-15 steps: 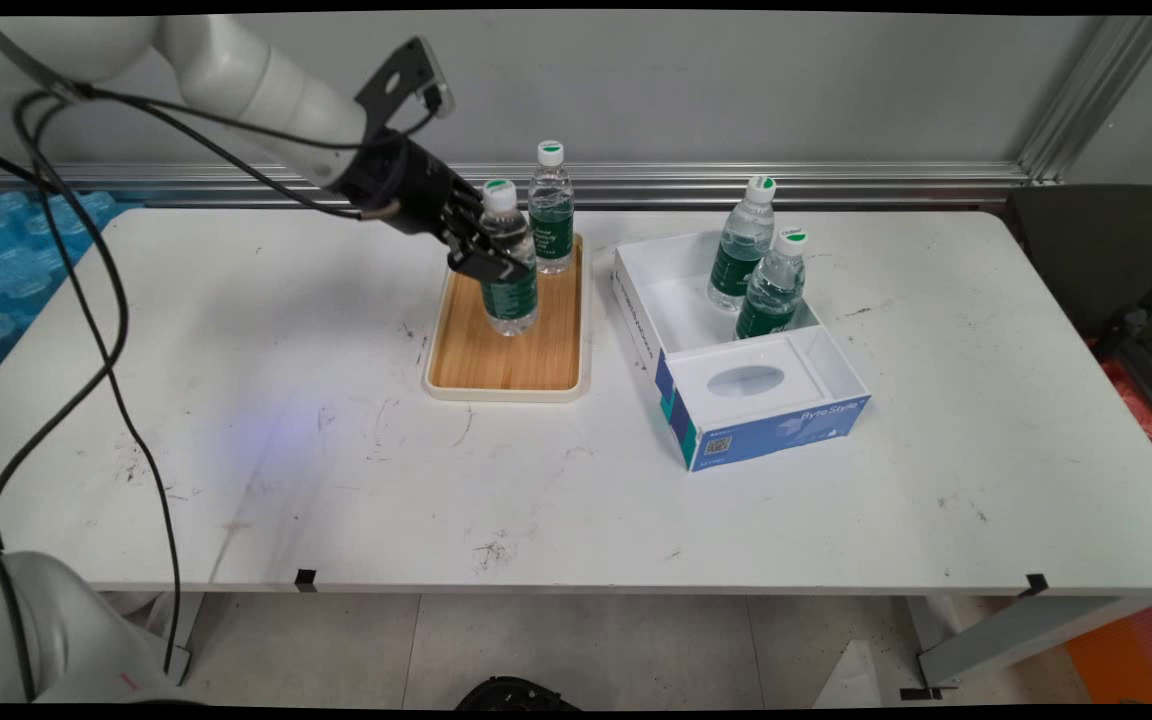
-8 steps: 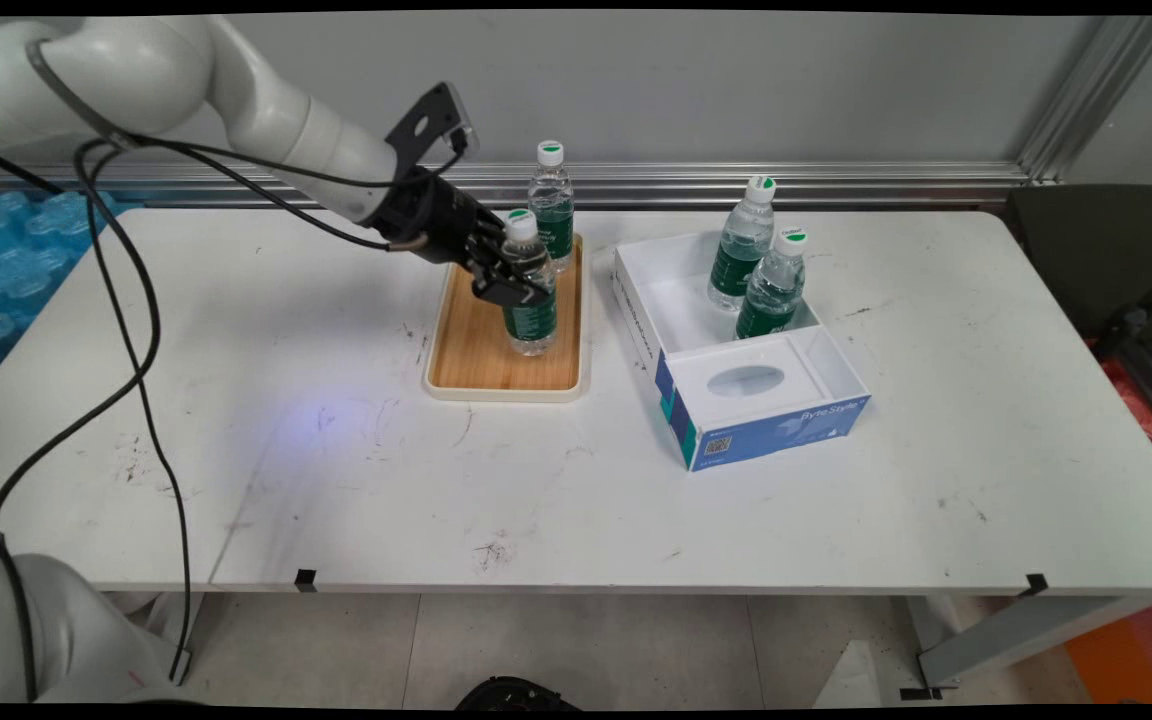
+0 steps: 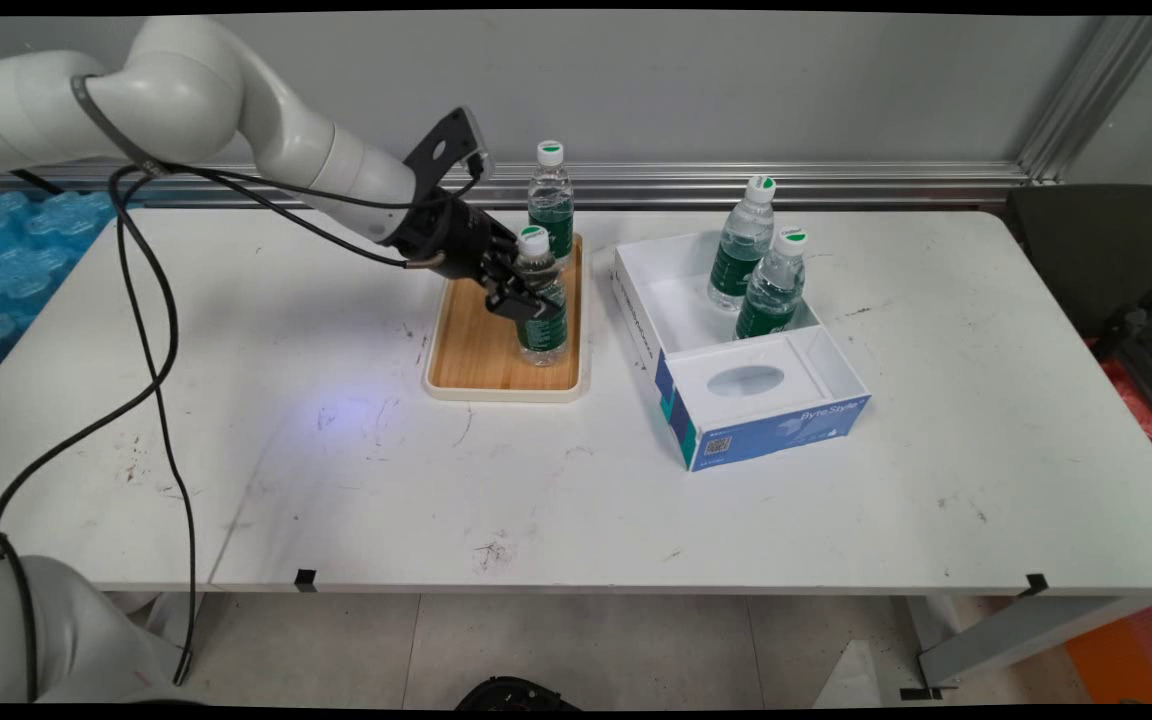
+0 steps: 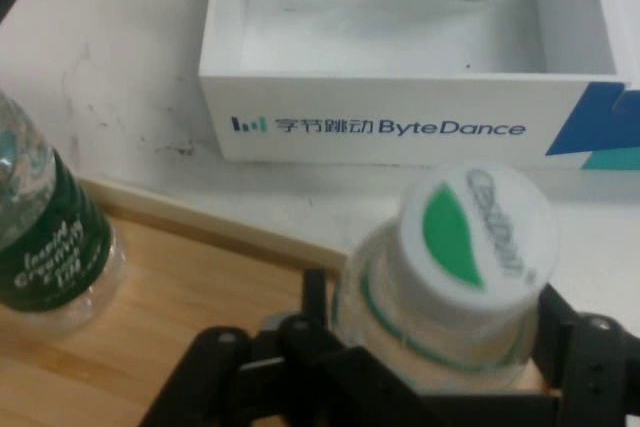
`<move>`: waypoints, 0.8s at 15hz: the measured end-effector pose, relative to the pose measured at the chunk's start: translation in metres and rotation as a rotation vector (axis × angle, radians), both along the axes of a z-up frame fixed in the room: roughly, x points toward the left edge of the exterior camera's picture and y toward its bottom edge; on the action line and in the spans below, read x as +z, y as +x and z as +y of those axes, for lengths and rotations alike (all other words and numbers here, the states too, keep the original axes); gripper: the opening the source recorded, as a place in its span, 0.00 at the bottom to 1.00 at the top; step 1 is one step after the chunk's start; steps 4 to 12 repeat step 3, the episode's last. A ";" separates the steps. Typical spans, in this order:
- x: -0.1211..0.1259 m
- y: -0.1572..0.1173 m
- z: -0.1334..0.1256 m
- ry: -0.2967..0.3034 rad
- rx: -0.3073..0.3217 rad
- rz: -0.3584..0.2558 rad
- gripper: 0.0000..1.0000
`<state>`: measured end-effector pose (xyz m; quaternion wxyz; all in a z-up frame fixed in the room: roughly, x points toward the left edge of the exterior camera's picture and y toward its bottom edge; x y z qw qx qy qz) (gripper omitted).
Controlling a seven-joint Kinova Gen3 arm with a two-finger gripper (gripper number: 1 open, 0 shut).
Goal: Place the picked object on the tray
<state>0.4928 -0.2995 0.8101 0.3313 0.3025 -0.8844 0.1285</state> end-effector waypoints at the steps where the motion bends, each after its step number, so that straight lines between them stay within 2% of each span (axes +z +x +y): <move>1: -0.002 0.000 0.000 -0.002 -0.002 -0.001 1.00; 12: -0.004 0.001 0.000 -0.005 -0.006 -0.002 1.00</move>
